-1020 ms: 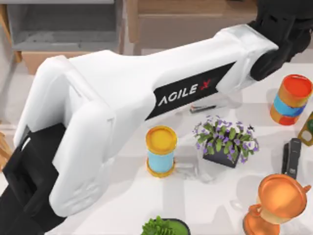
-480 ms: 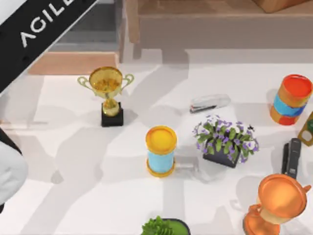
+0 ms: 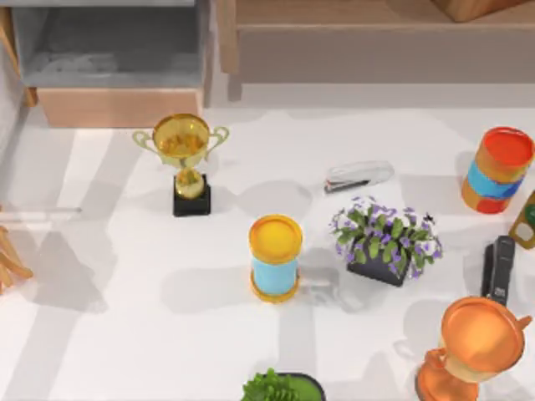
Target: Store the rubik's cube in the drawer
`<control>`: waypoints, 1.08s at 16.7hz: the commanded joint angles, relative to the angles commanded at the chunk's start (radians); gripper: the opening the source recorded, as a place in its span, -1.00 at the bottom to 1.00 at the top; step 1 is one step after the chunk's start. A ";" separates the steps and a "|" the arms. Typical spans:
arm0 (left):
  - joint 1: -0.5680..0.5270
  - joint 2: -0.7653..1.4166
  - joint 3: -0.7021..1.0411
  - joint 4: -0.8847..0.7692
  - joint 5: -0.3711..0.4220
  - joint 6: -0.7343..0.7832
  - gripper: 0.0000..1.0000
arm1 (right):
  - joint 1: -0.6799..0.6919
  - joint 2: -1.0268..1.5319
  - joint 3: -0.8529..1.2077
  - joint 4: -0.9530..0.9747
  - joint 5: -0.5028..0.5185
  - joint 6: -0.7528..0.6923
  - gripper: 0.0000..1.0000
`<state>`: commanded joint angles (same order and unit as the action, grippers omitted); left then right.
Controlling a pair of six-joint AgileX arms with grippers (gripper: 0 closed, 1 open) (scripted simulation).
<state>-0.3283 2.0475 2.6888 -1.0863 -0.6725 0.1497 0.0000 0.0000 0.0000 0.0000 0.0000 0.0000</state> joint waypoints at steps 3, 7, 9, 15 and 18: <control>0.196 0.065 0.065 -0.208 0.114 0.035 -1.00 | 0.000 0.000 0.000 0.000 0.000 0.000 1.00; 0.414 0.244 0.132 -0.414 0.303 0.091 -1.00 | 0.000 0.000 0.000 0.000 0.000 0.000 1.00; 0.498 0.358 0.158 -0.486 0.403 0.119 -1.00 | 0.000 0.000 0.000 0.000 0.000 0.000 1.00; 0.641 0.660 0.206 -0.595 0.644 0.191 -1.00 | 0.000 0.000 0.000 0.000 0.000 0.000 1.00; 0.658 0.721 0.210 -0.615 0.687 0.205 -1.00 | 0.000 0.000 0.000 0.000 0.000 0.000 1.00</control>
<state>0.3300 2.7682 2.8987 -1.7015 0.0141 0.3551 0.0000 0.0000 0.0000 0.0000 0.0000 0.0000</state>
